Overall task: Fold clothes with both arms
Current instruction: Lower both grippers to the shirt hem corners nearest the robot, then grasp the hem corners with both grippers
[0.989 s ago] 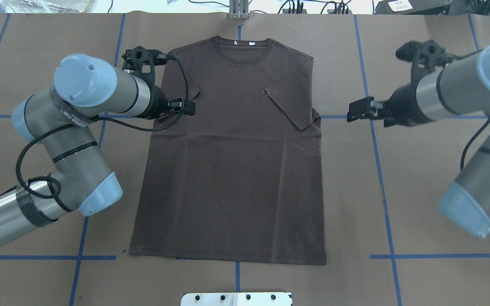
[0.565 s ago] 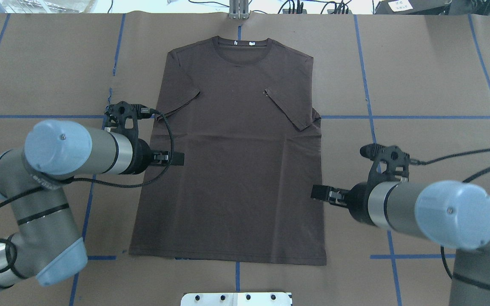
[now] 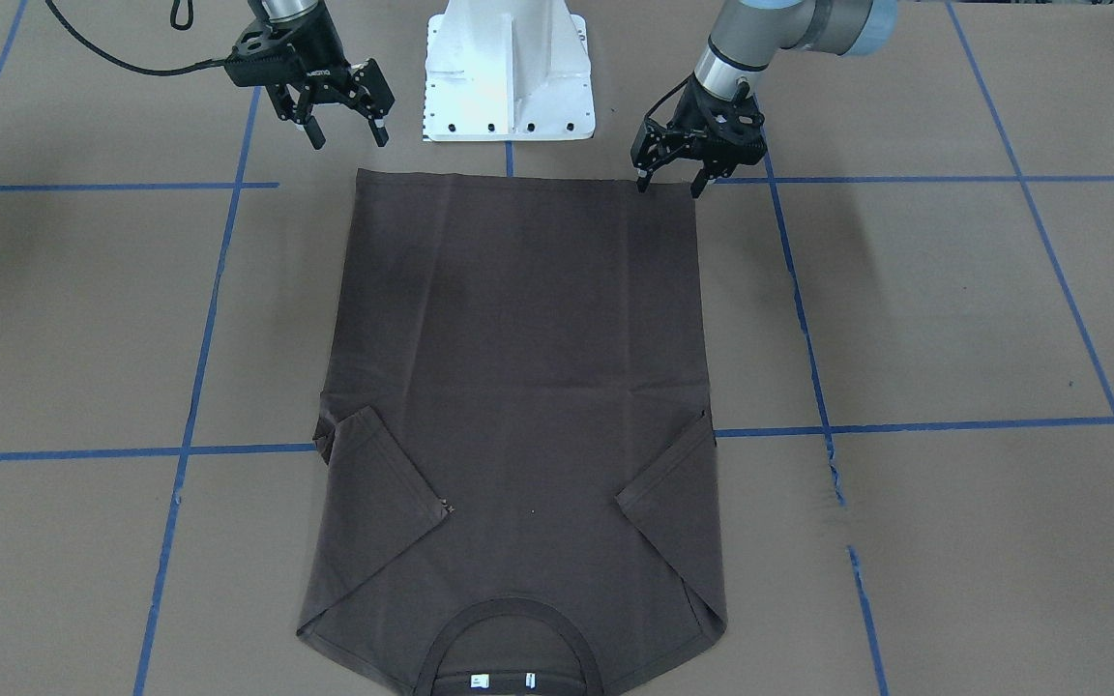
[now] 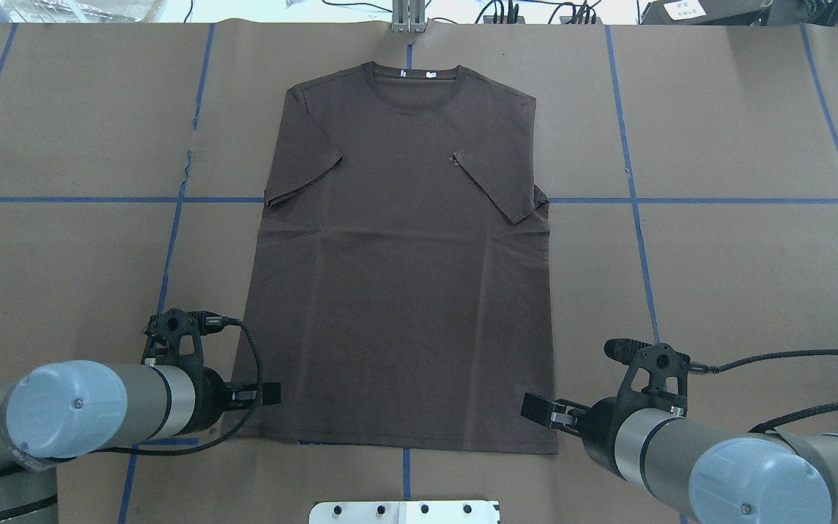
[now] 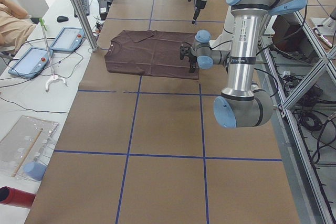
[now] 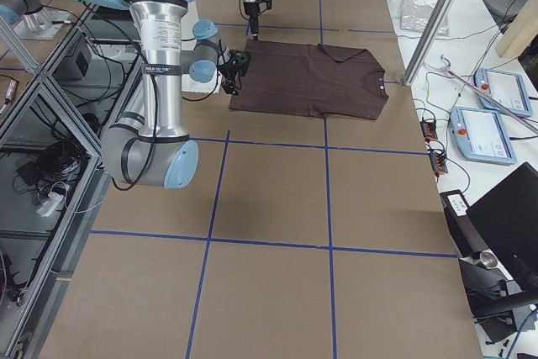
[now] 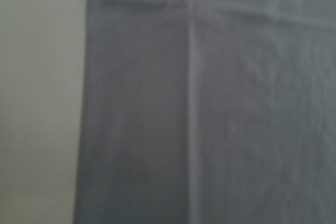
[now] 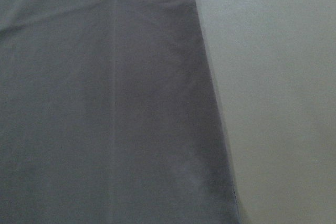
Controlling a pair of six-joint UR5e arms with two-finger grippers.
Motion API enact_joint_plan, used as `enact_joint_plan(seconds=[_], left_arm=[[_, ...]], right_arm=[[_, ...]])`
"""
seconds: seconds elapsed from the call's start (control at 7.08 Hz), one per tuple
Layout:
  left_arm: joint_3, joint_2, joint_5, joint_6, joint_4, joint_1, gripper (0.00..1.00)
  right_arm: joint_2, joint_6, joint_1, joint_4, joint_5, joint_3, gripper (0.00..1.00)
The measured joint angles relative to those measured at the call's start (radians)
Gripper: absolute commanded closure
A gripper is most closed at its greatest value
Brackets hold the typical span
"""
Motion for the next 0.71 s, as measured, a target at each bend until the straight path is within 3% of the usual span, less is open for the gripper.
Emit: enact_joint_plan(seconds=[0.42,0.57,0.71], left_arm=[[0.019,0.033,0.041,-0.034,0.021,0.042,0.41],[0.022,0.037,0.042,-0.034,0.022,0.043,0.43],[0.023,0.038,0.043,-0.034,0.022,0.044,0.52]], right_arm=[[-0.003,0.001,-0.003,0.001,-0.004,0.001,0.0],[-0.003,0.001,-0.003,0.001,-0.004,0.002,0.0],[-0.004,0.001,-0.003,0.002,-0.004,0.002,0.0]])
